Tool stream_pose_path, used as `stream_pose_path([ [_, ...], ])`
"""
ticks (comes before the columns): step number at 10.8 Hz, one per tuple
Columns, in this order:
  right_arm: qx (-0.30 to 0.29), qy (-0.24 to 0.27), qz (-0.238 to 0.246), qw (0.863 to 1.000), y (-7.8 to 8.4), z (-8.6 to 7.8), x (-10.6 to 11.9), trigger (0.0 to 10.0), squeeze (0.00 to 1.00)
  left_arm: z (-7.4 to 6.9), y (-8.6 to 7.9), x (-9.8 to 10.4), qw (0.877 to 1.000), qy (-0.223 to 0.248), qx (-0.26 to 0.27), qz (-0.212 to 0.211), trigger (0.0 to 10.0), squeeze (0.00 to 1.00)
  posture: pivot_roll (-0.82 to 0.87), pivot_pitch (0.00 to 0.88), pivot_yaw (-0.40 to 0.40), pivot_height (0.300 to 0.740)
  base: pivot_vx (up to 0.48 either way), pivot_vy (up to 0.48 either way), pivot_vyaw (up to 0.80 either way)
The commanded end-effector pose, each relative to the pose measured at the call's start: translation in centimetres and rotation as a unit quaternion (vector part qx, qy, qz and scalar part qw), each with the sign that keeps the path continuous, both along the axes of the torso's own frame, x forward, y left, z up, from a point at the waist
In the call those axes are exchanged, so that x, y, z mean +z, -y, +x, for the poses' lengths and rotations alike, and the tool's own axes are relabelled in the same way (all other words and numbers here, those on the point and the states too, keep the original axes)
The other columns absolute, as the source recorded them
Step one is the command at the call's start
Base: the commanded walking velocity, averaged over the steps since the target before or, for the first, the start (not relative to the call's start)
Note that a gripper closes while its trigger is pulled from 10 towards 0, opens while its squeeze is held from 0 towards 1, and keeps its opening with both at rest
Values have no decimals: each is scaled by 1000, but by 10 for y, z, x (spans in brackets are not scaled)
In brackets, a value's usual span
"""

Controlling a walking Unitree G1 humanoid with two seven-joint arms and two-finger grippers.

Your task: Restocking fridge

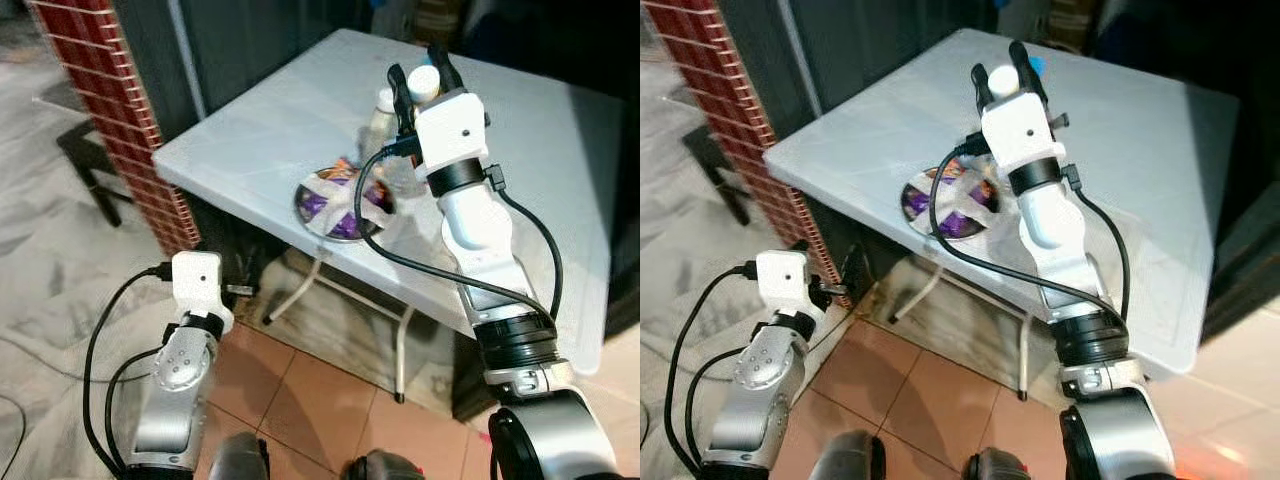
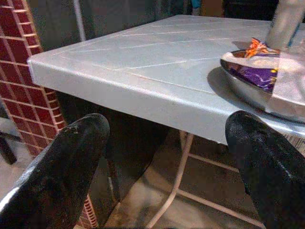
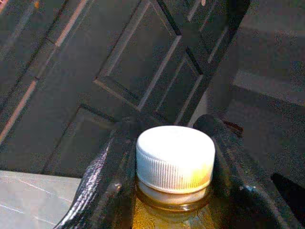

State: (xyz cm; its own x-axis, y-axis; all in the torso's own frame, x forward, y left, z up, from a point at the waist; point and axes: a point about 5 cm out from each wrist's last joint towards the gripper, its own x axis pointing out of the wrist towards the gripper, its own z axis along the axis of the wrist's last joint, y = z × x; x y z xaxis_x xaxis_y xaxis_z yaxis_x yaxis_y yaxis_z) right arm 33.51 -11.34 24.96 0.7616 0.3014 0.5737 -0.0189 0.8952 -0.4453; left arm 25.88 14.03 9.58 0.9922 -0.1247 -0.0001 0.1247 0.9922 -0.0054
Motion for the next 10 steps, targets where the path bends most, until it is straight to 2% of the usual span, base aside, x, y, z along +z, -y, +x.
stream_pose_path([
  [1, 6, 22, 1, 1000, -2, -4, 10, 10000, 0, 1, 0, 1, 1000, 1, -1, 6, 10000, 0, 41, 29, 21, 740, 0, 0, 0],
  [10, 15, 11, -8, 1000, -6, -8, 6, 10000, 0, 2, 0, 0, 1000, -1, -1, 3, 10000, 0, 36, 35, 20, 740, -288, 0, 0],
])
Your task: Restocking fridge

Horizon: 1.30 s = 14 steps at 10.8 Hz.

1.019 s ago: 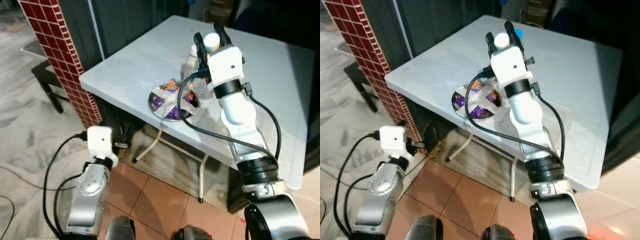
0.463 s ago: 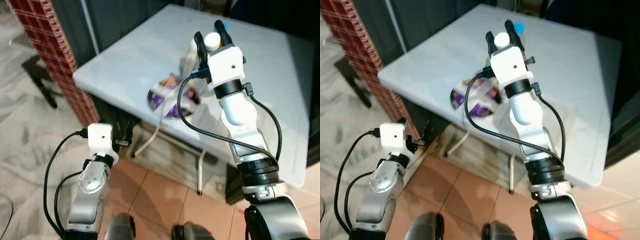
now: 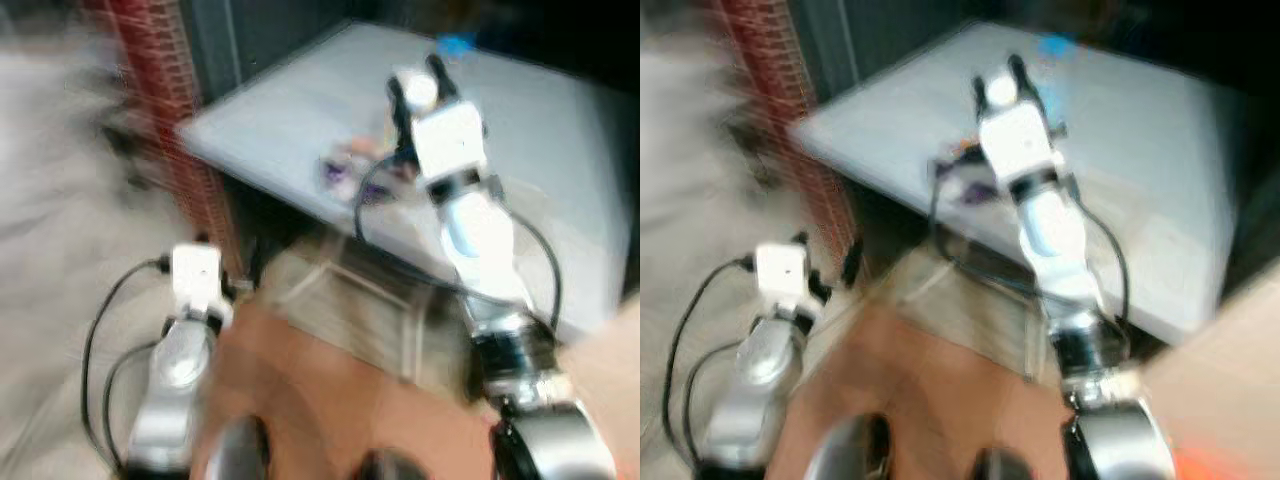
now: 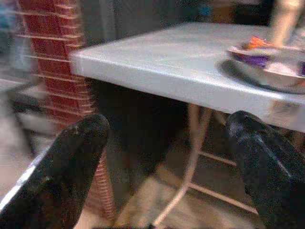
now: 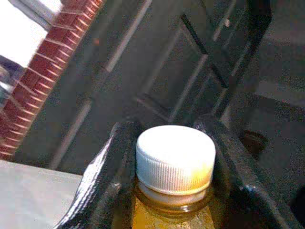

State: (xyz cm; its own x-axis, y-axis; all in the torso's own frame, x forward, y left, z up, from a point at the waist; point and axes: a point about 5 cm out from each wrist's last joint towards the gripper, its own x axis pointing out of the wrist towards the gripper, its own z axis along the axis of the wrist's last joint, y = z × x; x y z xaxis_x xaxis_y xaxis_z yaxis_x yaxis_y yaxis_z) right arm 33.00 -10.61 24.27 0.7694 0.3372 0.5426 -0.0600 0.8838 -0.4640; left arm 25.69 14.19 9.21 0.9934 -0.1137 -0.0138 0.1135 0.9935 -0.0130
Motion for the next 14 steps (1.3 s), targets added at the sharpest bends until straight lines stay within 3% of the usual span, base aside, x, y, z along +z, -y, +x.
stream_pose_path([
  [1, 4, 22, 1, 1000, 0, -4, 10, 10000, 0, 3, 2, 4, 1000, 6, -6, 7, 10000, 0, 37, 34, 21, 740, -289, 0, 0],
  [5, 16, -47, 35, 998, 3, -11, -14, 10000, 0, 3, 1, 3, 1000, 6, -6, 8, 10000, 0, 38, 34, 20, 740, -330, 0, 0],
  [7, 27, -110, 37, 993, 3, -20, -43, 10000, 0, 2, 0, 3, 1000, 5, -5, 6, 10000, 0, 37, 36, 22, 740, -133, 0, 0],
  [9, 7, -228, 84, 970, 16, -29, -91, 10000, 0, 3, -5, 1, 1000, 0, 22, 6, 10000, 0, 40, 36, 24, 740, 0, 0, 0],
  [11, -32, -275, 127, 952, 23, -29, -105, 10000, 0, 3, -11, 1, 999, -3, 44, 16, 10000, 0, 42, 43, 25, 740, 0, 0, 0],
  [12, -22, -305, 163, 938, 21, -29, -114, 10000, 0, 2, -13, 0, 998, -4, 53, 26, 10000, 0, 46, 44, 25, 740, 0, 0, 0],
  [13, -30, -316, 153, 936, 21, -30, -119, 10000, 0, 2, -14, 0, 998, -5, 57, 31, 10000, 0, 49, 43, 26, 740, 0, 0, 0],
  [14, 14, -336, 143, 931, 15, -35, -120, 10000, 0, 1, -15, -1, 998, -9, 62, 33, 10000, 0, 49, 42, 27, 740, 0, 0, 0],
])
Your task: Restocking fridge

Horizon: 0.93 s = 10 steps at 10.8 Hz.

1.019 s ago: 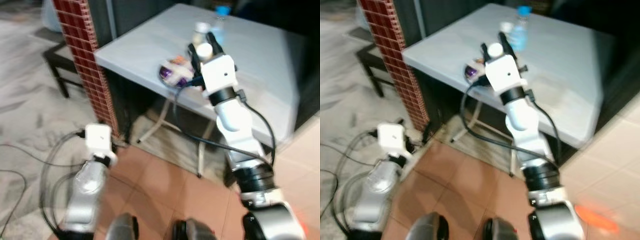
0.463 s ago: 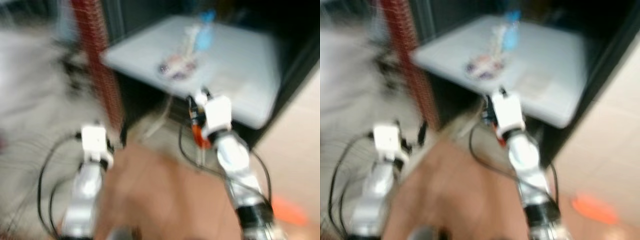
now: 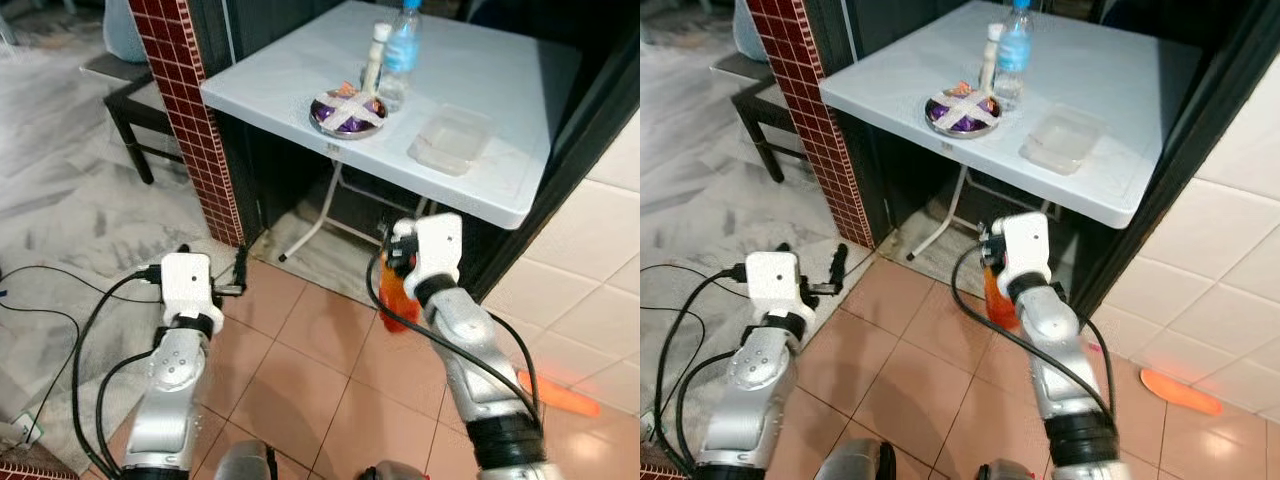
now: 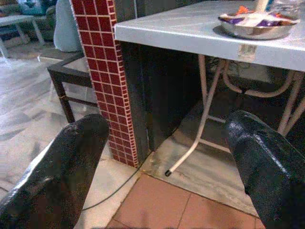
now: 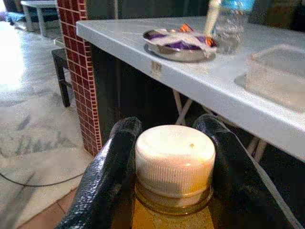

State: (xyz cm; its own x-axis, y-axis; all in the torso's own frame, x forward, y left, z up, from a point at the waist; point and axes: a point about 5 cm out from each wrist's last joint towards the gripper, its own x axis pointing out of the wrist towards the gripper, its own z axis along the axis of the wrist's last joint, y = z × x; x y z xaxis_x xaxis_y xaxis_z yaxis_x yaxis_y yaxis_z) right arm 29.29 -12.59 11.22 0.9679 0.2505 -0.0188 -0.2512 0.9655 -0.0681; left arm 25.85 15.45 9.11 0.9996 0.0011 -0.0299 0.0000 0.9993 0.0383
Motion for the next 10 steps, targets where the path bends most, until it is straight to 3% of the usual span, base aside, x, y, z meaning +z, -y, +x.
stream_pose_path([
  [1, 14, 36, -12, 999, -6, 0, 12, 10000, 0, 0, -3, 0, 1000, -4, 4, 9, 10000, 0, 54, 40, 28, 740, 0, 0, 800],
  [10, 44, 54, -2, 998, -9, 6, 23, 10000, 0, 0, 2, 1, 1000, -2, -4, 10, 10000, 0, 55, 49, 24, 740, 0, 0, 800],
])
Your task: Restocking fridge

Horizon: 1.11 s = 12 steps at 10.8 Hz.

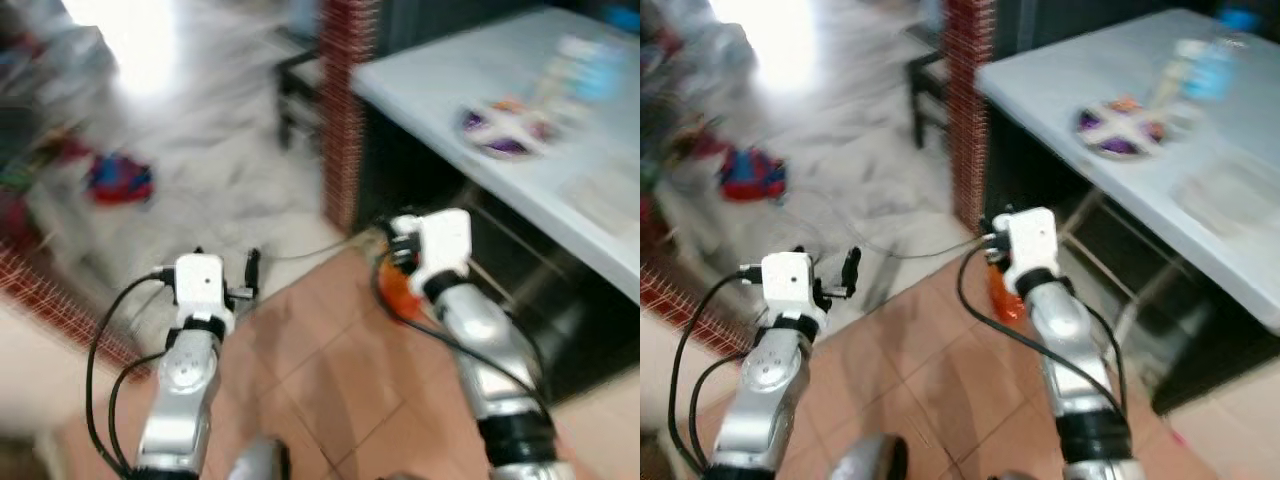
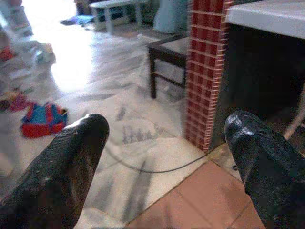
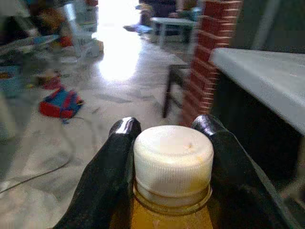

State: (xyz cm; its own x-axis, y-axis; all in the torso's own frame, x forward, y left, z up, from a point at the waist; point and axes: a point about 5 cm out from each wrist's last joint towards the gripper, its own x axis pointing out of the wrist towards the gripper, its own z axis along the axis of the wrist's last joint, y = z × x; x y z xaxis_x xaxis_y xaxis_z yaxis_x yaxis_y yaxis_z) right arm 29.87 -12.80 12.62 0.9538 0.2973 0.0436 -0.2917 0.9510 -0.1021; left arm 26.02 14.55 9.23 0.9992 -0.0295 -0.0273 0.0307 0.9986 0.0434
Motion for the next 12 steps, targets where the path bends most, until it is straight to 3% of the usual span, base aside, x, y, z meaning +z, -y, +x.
stream_pose_path([
  [1, 22, 19, 6, 1000, -11, 1, 9, 10000, 0, -1, -7, -1, 1000, -4, 12, 6, 10000, 0, 55, 51, 23, 740, 0, 0, 800],
  [12, 21, 19, 1, 1000, -11, 0, 8, 10000, 0, -1, -7, 0, 1000, -3, 13, -2, 10000, 0, 51, 57, 21, 740, 0, 0, 800],
])
